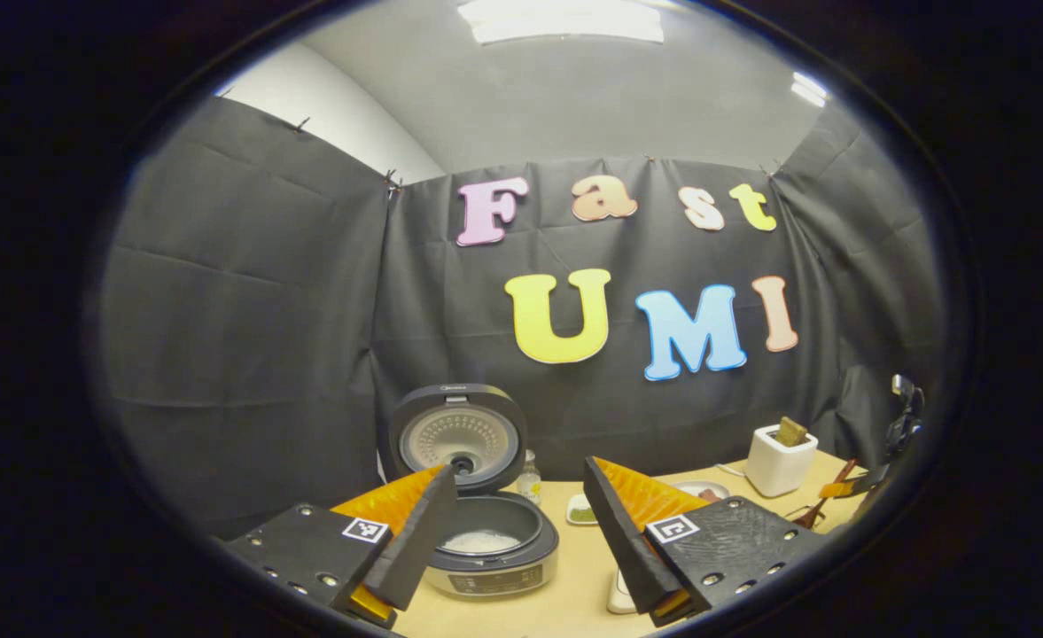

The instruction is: Close the left gripper, press the button to open the rice cooker; take a wooden spoon from the chopstick holder with the right hand, scoop a spoonful of rice and pour it into the rice cooker, then put the wooden spoon back into the chopstick holder.

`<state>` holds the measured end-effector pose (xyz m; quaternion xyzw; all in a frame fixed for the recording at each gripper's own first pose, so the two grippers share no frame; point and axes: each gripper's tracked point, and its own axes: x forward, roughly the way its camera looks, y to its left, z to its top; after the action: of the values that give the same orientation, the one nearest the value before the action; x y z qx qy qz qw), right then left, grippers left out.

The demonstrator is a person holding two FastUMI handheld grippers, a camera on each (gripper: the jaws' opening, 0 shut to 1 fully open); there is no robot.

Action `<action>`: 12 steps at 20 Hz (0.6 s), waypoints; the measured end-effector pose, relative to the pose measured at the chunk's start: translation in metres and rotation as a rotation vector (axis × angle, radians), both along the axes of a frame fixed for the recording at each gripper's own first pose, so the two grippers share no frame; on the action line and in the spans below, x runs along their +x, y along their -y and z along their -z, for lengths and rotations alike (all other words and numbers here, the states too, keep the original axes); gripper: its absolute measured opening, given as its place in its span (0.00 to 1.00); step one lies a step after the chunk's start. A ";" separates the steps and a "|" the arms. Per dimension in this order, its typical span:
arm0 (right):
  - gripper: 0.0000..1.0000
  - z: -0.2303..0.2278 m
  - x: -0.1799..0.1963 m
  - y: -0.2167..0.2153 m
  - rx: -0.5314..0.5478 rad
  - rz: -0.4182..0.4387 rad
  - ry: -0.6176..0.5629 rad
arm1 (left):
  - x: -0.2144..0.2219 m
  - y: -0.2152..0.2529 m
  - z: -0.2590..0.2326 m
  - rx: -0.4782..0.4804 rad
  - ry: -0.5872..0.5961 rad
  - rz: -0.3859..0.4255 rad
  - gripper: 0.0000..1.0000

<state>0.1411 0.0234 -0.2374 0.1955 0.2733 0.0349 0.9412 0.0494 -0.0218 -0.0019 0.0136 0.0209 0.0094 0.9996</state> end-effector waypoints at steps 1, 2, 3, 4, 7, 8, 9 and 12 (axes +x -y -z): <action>0.17 0.000 -0.001 0.001 -0.001 0.000 0.005 | 0.001 0.001 -0.001 -0.003 0.001 0.001 0.87; 0.14 0.001 0.001 0.002 0.000 -0.005 0.007 | 0.000 0.004 0.000 -0.004 0.001 0.002 0.88; 0.19 -0.002 -0.002 0.007 -0.009 -0.001 0.006 | 0.000 0.006 -0.001 -0.004 0.003 0.004 0.88; 0.21 -0.003 0.001 0.011 -0.016 0.002 0.008 | 0.000 0.008 -0.001 -0.004 0.004 0.006 0.88; 0.60 -0.011 -0.003 0.026 -0.049 0.007 0.033 | -0.001 0.018 -0.002 -0.007 0.009 0.017 0.87; 0.77 -0.016 -0.004 0.032 -0.067 0.010 0.046 | -0.001 0.021 -0.003 -0.010 0.010 0.019 0.87; 0.81 -0.020 -0.004 0.039 -0.090 0.015 0.059 | -0.001 0.025 -0.003 -0.013 0.010 0.022 0.87; 0.98 -0.040 -0.009 0.059 -0.172 0.015 0.108 | -0.001 0.034 -0.006 -0.016 0.012 0.025 0.88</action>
<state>0.1324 -0.0356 -0.1976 0.1138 0.2228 0.0149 0.9681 0.0481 -0.0555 0.0042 0.0059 0.0147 -0.0031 0.9999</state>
